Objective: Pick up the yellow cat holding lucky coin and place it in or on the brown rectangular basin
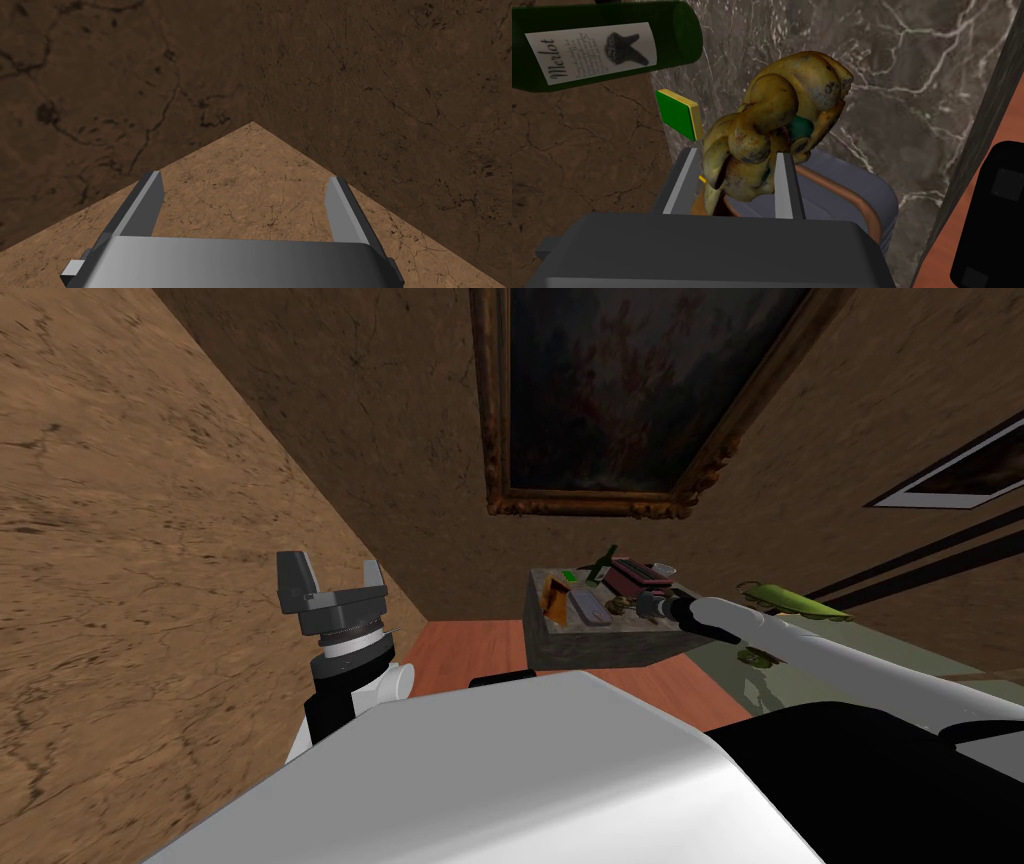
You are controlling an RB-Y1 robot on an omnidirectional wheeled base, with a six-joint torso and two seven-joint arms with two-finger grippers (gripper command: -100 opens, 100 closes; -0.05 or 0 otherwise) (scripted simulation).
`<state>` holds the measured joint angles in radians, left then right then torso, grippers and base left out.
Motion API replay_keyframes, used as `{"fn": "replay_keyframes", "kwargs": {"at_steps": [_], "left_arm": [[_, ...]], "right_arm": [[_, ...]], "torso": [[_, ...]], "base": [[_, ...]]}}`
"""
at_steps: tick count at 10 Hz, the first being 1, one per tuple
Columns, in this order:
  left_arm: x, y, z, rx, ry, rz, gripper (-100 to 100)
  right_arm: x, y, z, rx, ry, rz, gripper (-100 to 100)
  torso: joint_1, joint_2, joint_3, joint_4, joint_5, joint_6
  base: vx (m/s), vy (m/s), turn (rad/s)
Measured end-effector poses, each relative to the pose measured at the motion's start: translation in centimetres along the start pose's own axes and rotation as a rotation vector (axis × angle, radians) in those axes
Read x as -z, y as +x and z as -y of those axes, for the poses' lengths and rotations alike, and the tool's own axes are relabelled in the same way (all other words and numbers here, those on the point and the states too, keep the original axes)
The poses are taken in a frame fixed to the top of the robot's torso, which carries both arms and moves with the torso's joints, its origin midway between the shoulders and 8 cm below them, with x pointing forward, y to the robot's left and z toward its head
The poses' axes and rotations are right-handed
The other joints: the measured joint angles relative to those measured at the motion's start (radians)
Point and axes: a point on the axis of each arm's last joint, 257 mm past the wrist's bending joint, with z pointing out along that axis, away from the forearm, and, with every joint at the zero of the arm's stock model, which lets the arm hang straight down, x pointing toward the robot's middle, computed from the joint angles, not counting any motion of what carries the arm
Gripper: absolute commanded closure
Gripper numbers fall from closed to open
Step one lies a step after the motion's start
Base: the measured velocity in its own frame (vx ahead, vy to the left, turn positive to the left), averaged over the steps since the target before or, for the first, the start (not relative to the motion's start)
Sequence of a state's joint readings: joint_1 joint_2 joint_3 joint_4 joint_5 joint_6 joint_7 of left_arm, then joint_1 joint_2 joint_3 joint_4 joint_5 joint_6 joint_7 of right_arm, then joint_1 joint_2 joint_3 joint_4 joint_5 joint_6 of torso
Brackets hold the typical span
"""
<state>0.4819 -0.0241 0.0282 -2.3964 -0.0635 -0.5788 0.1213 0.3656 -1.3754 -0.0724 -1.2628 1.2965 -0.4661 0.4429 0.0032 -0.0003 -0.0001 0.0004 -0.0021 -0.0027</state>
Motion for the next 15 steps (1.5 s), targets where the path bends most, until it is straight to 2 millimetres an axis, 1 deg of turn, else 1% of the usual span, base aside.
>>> {"fn": "replay_keyframes", "kwargs": {"at_steps": [1,2,3,4,6,8,12,15], "left_arm": [[0.0,0.0,0.0,0.000,0.000,0.000,0],[0.0,0.0,0.0,0.000,0.000,0.000,0],[0.0,0.0,0.0,0.000,0.000,0.000,0],[0.0,0.0,0.0,0.000,0.000,0.000,0],[0.0,0.0,0.0,0.000,0.000,0.000,0],[0.0,0.0,0.0,0.000,0.000,0.000,0],[0.0,0.0,0.0,0.000,0.000,0.000,0],[0.0,0.0,0.0,0.000,0.000,0.000,0]], "right_arm": [[0.0,0.0,0.0,0.000,-0.001,0.000,0],[0.0,0.0,0.0,0.000,-0.001,0.000,100],[0.0,0.0,-0.1,-0.001,-0.001,0.000,0],[0.0,0.0,-0.1,-0.002,-0.001,0.000,100],[0.6,0.5,1.2,0.000,0.003,-0.004,100],[1.5,0.8,2.3,-0.002,-0.003,-0.008,100],[3.3,1.2,5.4,0.002,-0.011,-0.009,100],[4.9,1.0,8.0,0.010,-0.024,-0.007,100]], "torso": [[0.000,0.000,0.000,0.000,0.000,0.000],[0.000,0.001,0.000,0.000,0.000,0.000],[0.001,0.001,0.001,0.000,0.001,0.000],[0.001,0.001,0.001,0.000,0.001,0.000],[0.015,0.005,0.002,0.000,0.003,0.000],[0.022,0.002,0.001,0.000,0.006,-0.002],[0.028,-0.001,0.000,0.001,0.009,-0.005],[0.033,-0.004,-0.001,0.001,0.011,-0.007]], "base": [[0.000,0.000,0.000],[0.000,0.000,0.000],[0.000,0.000,0.000],[-0.055,0.112,-0.024],[-0.027,0.209,-0.061],[0.030,0.220,-0.041],[0.043,0.214,-0.041],[0.084,0.211,-0.040]]}}
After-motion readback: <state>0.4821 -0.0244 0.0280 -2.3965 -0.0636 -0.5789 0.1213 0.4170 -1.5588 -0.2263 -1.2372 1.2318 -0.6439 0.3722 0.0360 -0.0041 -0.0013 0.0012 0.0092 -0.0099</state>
